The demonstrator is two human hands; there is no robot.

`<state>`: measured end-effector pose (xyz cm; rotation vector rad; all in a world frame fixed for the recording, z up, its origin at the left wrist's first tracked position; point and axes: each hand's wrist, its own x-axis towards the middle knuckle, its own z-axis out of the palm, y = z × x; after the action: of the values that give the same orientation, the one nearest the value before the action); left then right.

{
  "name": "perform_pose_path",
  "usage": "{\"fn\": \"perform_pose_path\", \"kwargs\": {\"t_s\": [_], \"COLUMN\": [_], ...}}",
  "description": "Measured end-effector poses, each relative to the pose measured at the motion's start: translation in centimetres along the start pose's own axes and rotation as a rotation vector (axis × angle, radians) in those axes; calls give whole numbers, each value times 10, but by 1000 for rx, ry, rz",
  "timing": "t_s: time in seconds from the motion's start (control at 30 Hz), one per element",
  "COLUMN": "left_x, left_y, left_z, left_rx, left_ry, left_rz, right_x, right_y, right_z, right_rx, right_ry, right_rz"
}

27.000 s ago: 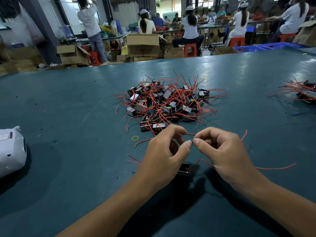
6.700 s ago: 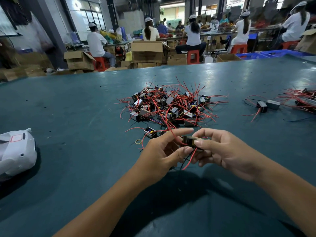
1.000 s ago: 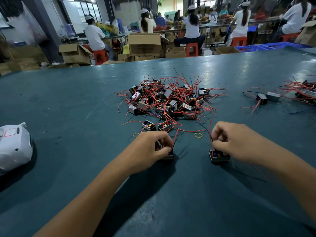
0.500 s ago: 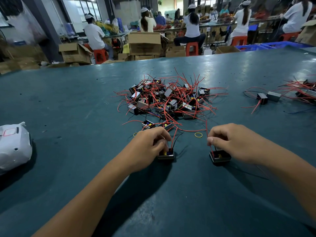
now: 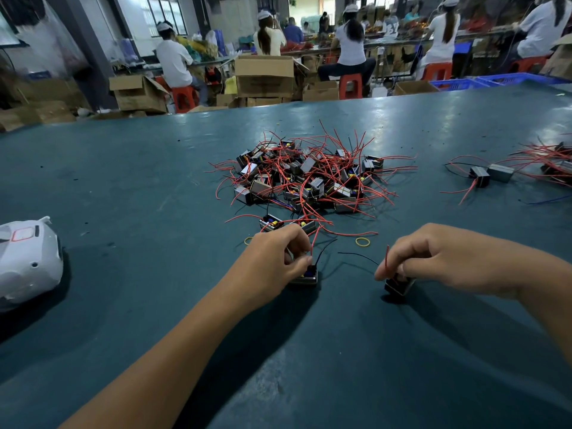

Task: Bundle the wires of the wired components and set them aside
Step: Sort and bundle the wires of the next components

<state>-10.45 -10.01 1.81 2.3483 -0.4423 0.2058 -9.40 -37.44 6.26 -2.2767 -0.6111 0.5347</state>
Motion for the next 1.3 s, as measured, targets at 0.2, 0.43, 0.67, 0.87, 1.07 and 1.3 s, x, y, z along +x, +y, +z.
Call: {"fn": "perform_pose_path", "kwargs": {"t_s": [0.2, 0.43, 0.67, 0.87, 1.07, 1.3], "left_x": [-1, -1, -2, -3, -2, -3], "left_y": [2, 0, 2, 4, 4, 6], "left_z": [1, -4, -1, -1, 1, 7], "left_rx": [10, -56, 38, 62, 90, 156], "left_ry": [-23, -99, -41, -31, -28, -23], "left_rz": [-18, -33, 0, 24, 22, 63], "right_x": [2, 10, 11, 9, 11, 13], "right_y": [2, 5, 4, 4, 5, 7], "right_z": [2, -1, 0, 1, 2, 2], "right_rx": [47, 82, 32, 29, -7, -57], "right_ry": [79, 487, 505, 504, 490, 472], "right_rz": [1, -44, -26, -9, 1, 6]}}
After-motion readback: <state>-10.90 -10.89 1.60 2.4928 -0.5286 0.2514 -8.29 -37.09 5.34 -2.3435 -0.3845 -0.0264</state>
